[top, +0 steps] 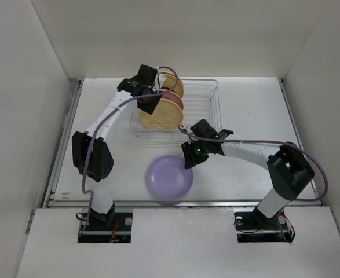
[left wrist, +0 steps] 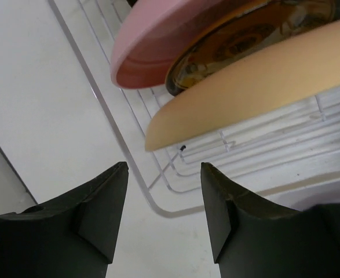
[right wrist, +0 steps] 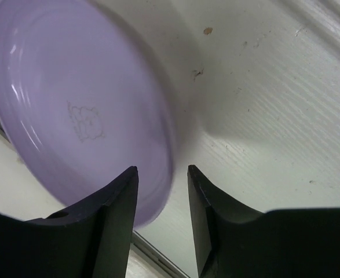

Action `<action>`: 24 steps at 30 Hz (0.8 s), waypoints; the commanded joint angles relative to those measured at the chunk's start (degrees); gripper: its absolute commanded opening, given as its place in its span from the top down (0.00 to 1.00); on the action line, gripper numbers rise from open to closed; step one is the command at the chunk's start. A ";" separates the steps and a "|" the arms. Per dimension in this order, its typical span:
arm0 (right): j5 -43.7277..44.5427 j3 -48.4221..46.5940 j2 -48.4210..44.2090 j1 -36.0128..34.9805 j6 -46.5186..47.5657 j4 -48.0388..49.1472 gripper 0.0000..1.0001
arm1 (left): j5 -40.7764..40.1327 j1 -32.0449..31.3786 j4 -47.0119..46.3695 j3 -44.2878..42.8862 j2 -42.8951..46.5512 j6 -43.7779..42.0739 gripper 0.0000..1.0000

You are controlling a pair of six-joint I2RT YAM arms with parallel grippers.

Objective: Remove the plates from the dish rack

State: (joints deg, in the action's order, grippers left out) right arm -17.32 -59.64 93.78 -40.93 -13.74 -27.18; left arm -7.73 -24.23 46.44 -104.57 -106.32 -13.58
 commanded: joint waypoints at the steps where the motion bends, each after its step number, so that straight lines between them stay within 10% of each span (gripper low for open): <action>1: 1.59 -0.22 -3.59 -0.12 -1.03 4.06 0.54 | -7.65 0.23 -4.25 -2.46 -1.86 -0.93 0.50; 10: 4.13 -0.22 -9.92 -0.12 -1.03 1.60 0.54 | -8.02 0.23 -6.53 -3.00 -4.16 -0.92 0.57; 16: 4.84 -0.22 -11.07 -0.12 -1.03 0.99 0.54 | -6.07 0.23 -5.40 -4.23 -5.74 0.40 0.98; 24: 5.37 -0.22 -12.30 -0.12 -1.03 0.46 0.54 | -5.55 0.23 -4.77 -3.53 -0.82 -0.30 1.00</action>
State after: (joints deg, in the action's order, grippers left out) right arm -12.75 -59.40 83.59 -40.93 -14.39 -27.00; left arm -14.41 -23.97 43.07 -105.80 -112.09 -14.76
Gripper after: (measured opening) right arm 0.459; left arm 0.040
